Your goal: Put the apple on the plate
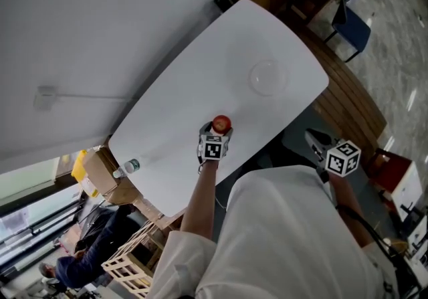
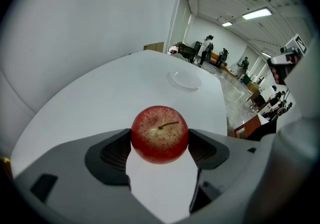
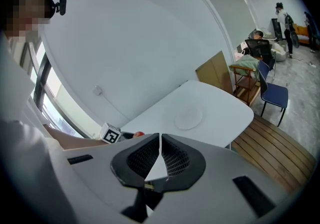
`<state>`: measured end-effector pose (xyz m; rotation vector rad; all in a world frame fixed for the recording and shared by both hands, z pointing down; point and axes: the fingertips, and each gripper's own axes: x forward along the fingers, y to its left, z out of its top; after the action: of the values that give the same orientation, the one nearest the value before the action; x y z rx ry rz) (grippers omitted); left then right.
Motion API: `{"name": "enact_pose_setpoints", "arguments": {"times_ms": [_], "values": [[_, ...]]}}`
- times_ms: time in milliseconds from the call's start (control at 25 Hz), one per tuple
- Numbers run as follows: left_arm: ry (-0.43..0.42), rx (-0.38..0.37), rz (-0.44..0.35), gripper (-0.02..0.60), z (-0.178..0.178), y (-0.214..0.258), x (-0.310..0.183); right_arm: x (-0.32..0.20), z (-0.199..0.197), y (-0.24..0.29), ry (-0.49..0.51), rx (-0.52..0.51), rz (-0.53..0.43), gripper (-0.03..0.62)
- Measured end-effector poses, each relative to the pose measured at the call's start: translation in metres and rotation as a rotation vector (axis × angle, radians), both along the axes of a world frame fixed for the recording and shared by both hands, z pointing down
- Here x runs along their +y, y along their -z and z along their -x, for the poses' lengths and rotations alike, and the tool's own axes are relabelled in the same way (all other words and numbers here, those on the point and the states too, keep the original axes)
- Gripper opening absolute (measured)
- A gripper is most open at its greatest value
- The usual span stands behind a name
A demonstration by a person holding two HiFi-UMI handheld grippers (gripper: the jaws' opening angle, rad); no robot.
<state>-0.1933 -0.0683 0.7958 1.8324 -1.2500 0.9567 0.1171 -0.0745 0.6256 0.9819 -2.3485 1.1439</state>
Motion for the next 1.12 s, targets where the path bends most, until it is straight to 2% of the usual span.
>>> {"name": "enact_pose_setpoints", "arguments": {"times_ms": [520,1120], "values": [[-0.026,0.015,-0.024,0.359,-0.028,0.018,-0.014,-0.012,-0.021,-0.009,0.008,-0.011,0.010,0.038],[-0.056,0.007,-0.060,0.357,-0.070,0.037,-0.060,-0.042,-0.047,-0.018,0.022,-0.025,0.020,0.038]]}}
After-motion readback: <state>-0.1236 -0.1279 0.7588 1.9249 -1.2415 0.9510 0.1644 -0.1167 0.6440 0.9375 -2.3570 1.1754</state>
